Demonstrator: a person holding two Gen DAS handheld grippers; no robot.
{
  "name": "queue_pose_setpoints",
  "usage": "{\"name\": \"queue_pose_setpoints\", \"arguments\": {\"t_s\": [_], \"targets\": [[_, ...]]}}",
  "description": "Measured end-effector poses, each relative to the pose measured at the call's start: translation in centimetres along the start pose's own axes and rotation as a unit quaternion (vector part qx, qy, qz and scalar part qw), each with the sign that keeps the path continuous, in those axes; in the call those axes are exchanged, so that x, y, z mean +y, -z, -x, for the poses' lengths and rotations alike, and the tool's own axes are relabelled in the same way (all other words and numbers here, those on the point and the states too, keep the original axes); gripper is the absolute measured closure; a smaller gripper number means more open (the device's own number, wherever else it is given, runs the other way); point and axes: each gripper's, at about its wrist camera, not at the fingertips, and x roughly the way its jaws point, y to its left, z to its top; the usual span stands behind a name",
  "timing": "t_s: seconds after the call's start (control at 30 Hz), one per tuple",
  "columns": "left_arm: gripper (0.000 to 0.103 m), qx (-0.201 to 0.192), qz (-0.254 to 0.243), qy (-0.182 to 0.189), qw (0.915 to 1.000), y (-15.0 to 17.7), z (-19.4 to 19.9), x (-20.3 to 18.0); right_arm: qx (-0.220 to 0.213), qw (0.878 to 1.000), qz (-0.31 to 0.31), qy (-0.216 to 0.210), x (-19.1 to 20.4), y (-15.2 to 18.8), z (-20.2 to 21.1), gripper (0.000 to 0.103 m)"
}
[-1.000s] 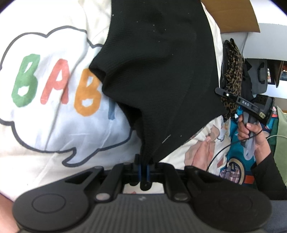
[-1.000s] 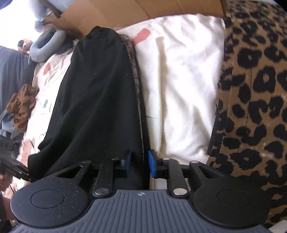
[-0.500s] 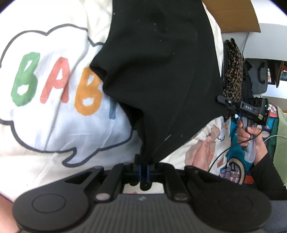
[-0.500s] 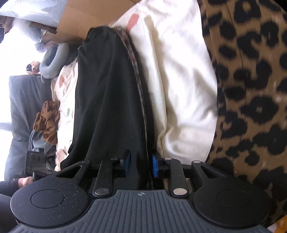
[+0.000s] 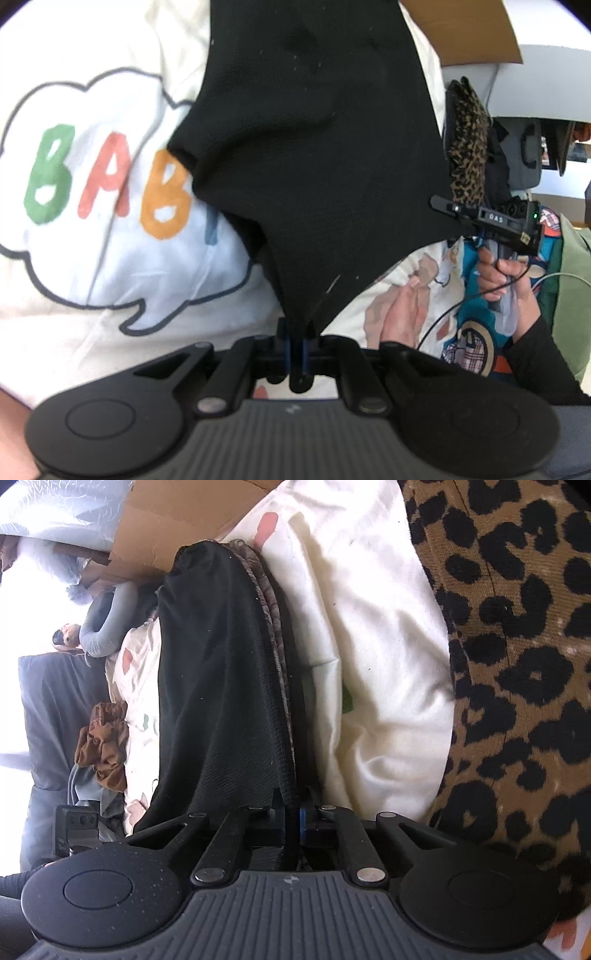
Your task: Fold clothes
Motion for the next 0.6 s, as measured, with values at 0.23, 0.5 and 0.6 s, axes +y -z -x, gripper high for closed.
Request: {"name": "queue_pose_setpoints", "arguments": {"t_s": [0.23,0.5,0.6], "targets": [[0.097,-0.005,-0.013,0.000,0.9999,-0.3,3.0,-0.3,0.002,1.000,-0.001,-0.024,2.3,2.1,0.7,0.100],[0.098,-0.013,-0.023,-0.017,0.9995,-0.2,7.4,-0.7,0.020,0.999,0.009,-0.048,5.5,4.4,0.2,0.100],[0.098,-0.020,-0.030,-0.025,0.9990,0.1,8.7,-1.1,0.028,0.998,0.014,-0.056,6.6,5.3,-0.2,0.100]]}}
